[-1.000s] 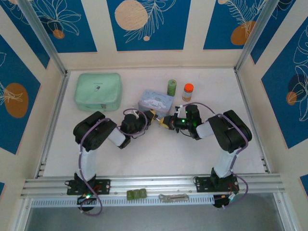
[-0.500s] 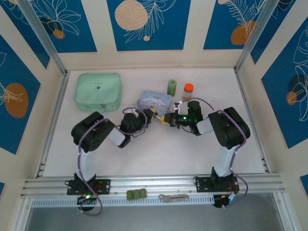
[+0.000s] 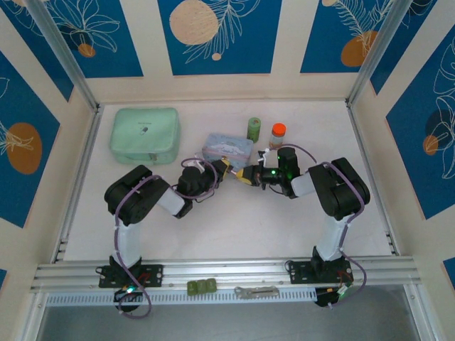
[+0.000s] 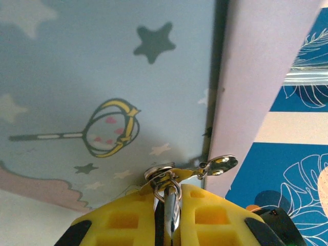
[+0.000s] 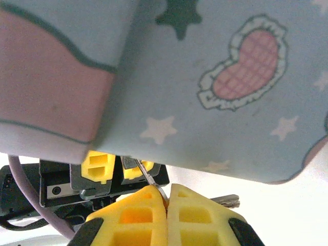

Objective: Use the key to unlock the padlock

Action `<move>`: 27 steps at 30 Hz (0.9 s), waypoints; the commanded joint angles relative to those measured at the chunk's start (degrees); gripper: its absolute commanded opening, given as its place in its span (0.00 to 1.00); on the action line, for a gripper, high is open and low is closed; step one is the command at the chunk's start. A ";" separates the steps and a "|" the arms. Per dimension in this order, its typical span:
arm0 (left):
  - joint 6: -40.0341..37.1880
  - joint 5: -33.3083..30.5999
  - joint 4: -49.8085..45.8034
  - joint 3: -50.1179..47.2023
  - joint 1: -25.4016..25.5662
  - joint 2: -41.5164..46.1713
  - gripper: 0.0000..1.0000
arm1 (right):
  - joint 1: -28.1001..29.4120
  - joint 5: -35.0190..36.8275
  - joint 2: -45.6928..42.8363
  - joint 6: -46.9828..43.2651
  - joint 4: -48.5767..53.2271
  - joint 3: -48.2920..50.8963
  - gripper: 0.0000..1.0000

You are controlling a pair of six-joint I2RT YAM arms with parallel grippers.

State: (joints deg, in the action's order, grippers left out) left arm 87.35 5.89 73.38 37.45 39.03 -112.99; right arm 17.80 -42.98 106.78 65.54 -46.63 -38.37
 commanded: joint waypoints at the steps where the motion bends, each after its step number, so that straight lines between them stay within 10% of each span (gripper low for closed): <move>1: -1.76 22.96 7.30 1.58 7.16 2.52 0.00 | 1.03 4.28 0.44 5.74 -4.58 -4.61 0.00; 18: -1.78 23.64 7.30 3.41 7.90 2.17 0.00 | 3.59 7.76 -0.16 12.67 -12.15 -5.38 0.00; 27: -0.09 24.73 7.30 3.52 8.09 1.66 0.00 | 4.17 9.17 -6.50 -2.33 1.37 -6.21 0.00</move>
State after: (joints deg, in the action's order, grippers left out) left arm 86.39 5.69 74.22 38.57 38.89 -112.99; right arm 18.04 -41.39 104.29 70.54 -45.45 -38.50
